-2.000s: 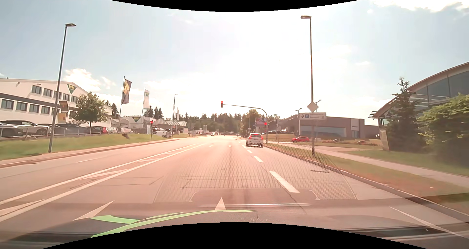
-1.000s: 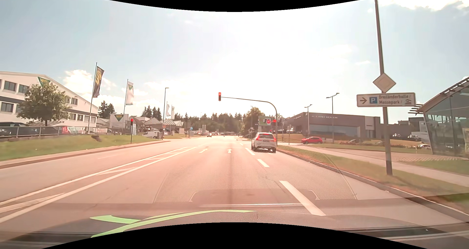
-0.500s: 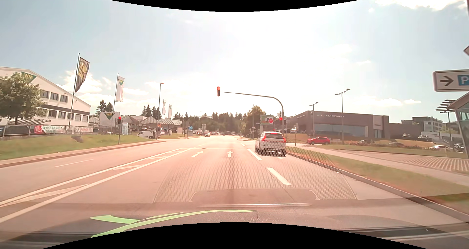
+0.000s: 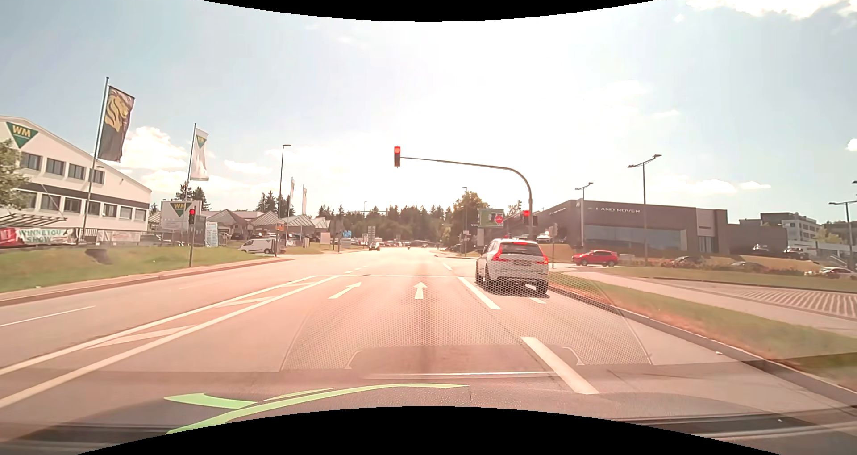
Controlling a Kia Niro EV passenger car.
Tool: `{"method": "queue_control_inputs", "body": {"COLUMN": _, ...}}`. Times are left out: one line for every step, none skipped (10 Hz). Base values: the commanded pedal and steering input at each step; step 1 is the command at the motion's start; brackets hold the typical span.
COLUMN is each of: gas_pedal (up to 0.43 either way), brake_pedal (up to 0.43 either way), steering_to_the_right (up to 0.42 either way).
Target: Follow the waypoints while adhering to traffic rules and regulations
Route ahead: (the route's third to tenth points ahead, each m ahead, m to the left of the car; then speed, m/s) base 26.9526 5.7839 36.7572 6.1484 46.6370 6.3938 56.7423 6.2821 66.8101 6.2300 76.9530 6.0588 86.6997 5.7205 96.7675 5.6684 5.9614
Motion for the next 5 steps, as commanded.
{"method": "queue_control_inputs", "body": {"gas_pedal": 0.0, "brake_pedal": 0.085, "steering_to_the_right": -0.001}}
{"method": "queue_control_inputs", "body": {"gas_pedal": 0.0, "brake_pedal": 0.085, "steering_to_the_right": -0.001}}
{"method": "queue_control_inputs", "body": {"gas_pedal": 0.0, "brake_pedal": 0.085, "steering_to_the_right": -0.001}}
{"method": "queue_control_inputs", "body": {"gas_pedal": 0.0, "brake_pedal": 0.085, "steering_to_the_right": -0.001}}
{"method": "queue_control_inputs", "body": {"gas_pedal": 0.0, "brake_pedal": 0.091, "steering_to_the_right": -0.001}}
